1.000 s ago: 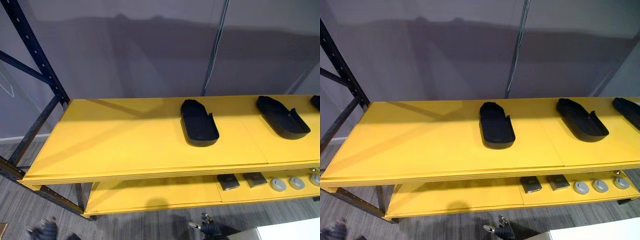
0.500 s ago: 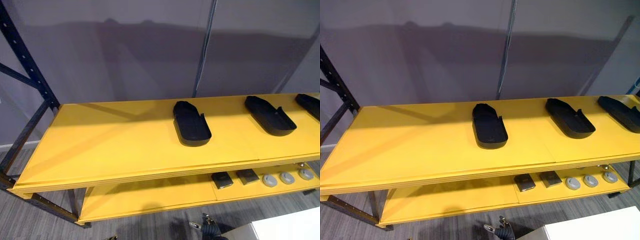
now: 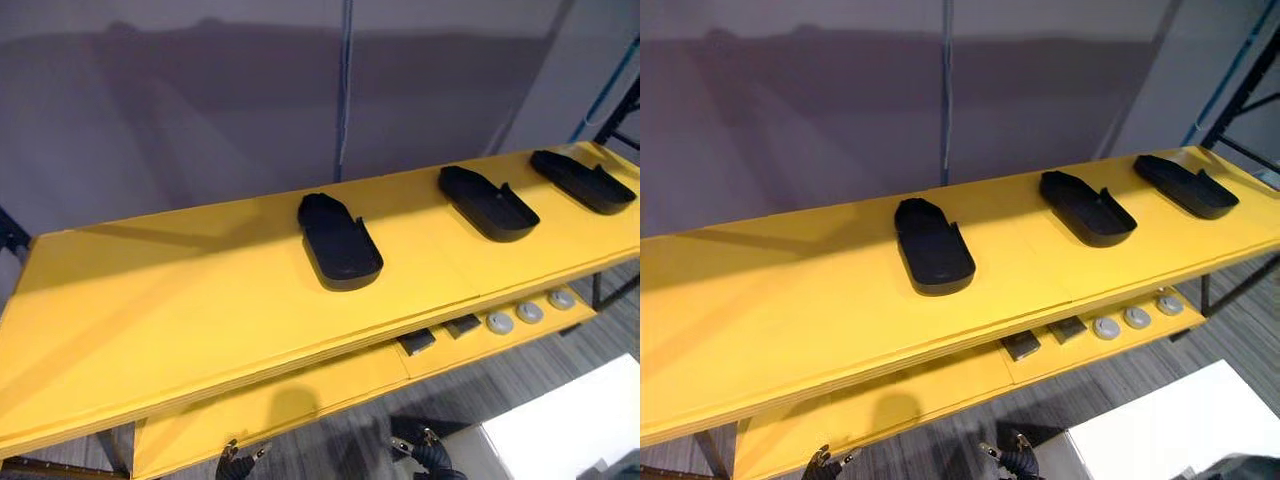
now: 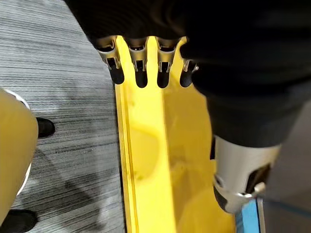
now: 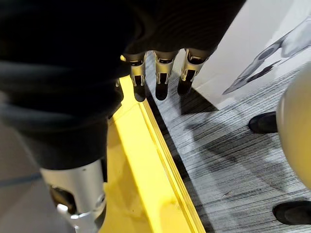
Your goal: Walk over and take plastic housings, then place them on the shelf
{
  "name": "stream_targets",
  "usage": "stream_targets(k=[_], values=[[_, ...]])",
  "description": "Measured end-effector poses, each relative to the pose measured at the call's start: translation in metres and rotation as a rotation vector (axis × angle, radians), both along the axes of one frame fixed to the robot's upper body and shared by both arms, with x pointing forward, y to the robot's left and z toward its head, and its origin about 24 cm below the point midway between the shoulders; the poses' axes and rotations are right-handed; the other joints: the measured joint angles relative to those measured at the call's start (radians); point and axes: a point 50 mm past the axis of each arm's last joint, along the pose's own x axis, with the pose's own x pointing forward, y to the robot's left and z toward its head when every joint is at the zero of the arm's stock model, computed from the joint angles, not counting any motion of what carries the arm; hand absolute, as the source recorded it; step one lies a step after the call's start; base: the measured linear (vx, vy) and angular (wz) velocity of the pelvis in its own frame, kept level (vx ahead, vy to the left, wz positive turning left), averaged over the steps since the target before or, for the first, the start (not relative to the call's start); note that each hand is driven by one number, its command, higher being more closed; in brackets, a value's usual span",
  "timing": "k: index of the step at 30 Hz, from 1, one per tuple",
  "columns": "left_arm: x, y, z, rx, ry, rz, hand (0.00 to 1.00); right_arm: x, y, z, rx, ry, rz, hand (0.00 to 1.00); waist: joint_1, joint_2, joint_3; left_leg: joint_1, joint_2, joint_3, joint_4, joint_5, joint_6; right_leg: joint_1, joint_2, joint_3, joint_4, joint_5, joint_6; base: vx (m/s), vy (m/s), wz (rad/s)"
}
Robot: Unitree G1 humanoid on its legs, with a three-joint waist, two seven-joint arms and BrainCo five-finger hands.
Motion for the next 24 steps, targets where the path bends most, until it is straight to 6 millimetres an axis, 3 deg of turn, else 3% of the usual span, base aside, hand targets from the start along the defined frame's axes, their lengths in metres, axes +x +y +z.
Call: stream_targets(k=[8, 12, 13, 15, 16, 17, 18, 20, 21, 23, 24], values=[[0.014, 0.002, 0.002, 0.016, -0.021, -0.033, 0.00, 0.008, -0.004, 0.003, -0.026, -0.021, 0.027, 0.00, 0.003, -0.010, 0.054, -0.034, 0.006, 0.082, 0.084, -0.046, 0.017, -0.070, 0.011, 0.089, 0.052, 0.010, 0.008, -0.06, 0.012, -0.35], [0.041, 0.004, 0.011, 0.037, -0.085, -0.074, 0.00, 0.025, 0.002, 0.017, -0.046, -0.113, 0.090, 0.00, -0.001, -0.030, 0.089, -0.150, 0.034, 0.136, 0.164, -0.061, 0.031, -0.169, 0.028, 0.115, 0.042, 0.104, 0.038, -0.15, 0.005, -0.43], [0.051, 0.002, 0.014, 0.044, -0.108, -0.090, 0.00, 0.026, 0.002, 0.020, -0.051, -0.132, 0.088, 0.00, 0.002, -0.027, 0.101, -0.181, 0.053, 0.141, 0.167, -0.052, 0.047, -0.208, 0.030, 0.063, 0.130, 0.065, 0.024, -0.16, -0.042, -0.13], [0.057, 0.000, 0.016, 0.048, -0.122, -0.111, 0.00, 0.021, 0.000, 0.019, -0.053, -0.121, 0.083, 0.00, 0.000, -0.028, 0.104, -0.182, 0.053, 0.138, 0.166, -0.047, 0.047, -0.242, 0.014, 0.000, 0.308, -0.024, 0.013, -0.06, -0.056, 0.06], [0.060, -0.003, 0.017, 0.055, -0.126, -0.140, 0.00, 0.010, -0.002, 0.015, -0.054, -0.093, 0.074, 0.00, -0.002, -0.036, 0.097, -0.181, 0.048, 0.126, 0.167, -0.049, 0.050, -0.240, -0.015, -0.052, 0.471, -0.097, 0.029, 0.04, -0.070, 0.17], [0.061, -0.004, 0.018, 0.055, -0.130, -0.144, 0.00, 0.009, -0.002, 0.014, -0.055, -0.088, 0.074, 0.00, -0.004, -0.044, 0.093, -0.185, 0.043, 0.121, 0.168, -0.042, 0.041, -0.233, -0.030, -0.068, 0.508, -0.117, 0.040, 0.09, -0.102, 0.22], [0.062, -0.001, 0.018, 0.063, -0.131, -0.150, 0.00, 0.004, -0.003, 0.011, -0.054, -0.062, 0.076, 0.00, -0.011, -0.075, 0.076, -0.195, 0.024, 0.119, 0.178, -0.032, 0.039, -0.226, -0.068, -0.109, 0.481, -0.147, 0.057, 0.08, -0.085, 0.06], [0.062, -0.002, 0.018, 0.060, -0.129, -0.151, 0.00, 0.011, -0.009, 0.010, -0.081, -0.055, 0.109, 0.00, 0.002, -0.074, 0.064, -0.235, 0.015, 0.132, 0.182, -0.013, 0.062, -0.231, -0.062, -0.168, 0.365, -0.136, 0.039, 0.06, -0.111, -0.70], [0.061, 0.001, 0.018, 0.061, -0.123, -0.134, 0.00, 0.021, -0.012, 0.011, -0.103, -0.061, 0.142, 0.00, 0.000, -0.069, 0.061, -0.258, 0.034, 0.168, 0.199, 0.000, 0.069, -0.217, -0.048, -0.181, 0.274, -0.100, -0.008, 0.02, -0.124, -1.18], [0.058, 0.004, 0.017, 0.069, -0.114, -0.131, 0.00, 0.031, -0.018, 0.014, -0.127, -0.071, 0.156, 0.00, 0.004, -0.069, 0.060, -0.293, 0.068, 0.223, 0.272, -0.006, 0.067, -0.206, -0.029, -0.178, 0.170, -0.030, -0.034, -0.08, -0.084, -1.33], [0.058, 0.002, 0.016, 0.061, -0.109, -0.133, 0.00, 0.036, -0.023, 0.016, -0.147, -0.081, 0.155, 0.00, 0.005, -0.063, 0.053, -0.280, 0.029, 0.201, 0.183, -0.032, 0.045, -0.202, -0.027, -0.152, 0.123, 0.004, -0.037, -0.12, 0.014, -1.35]])
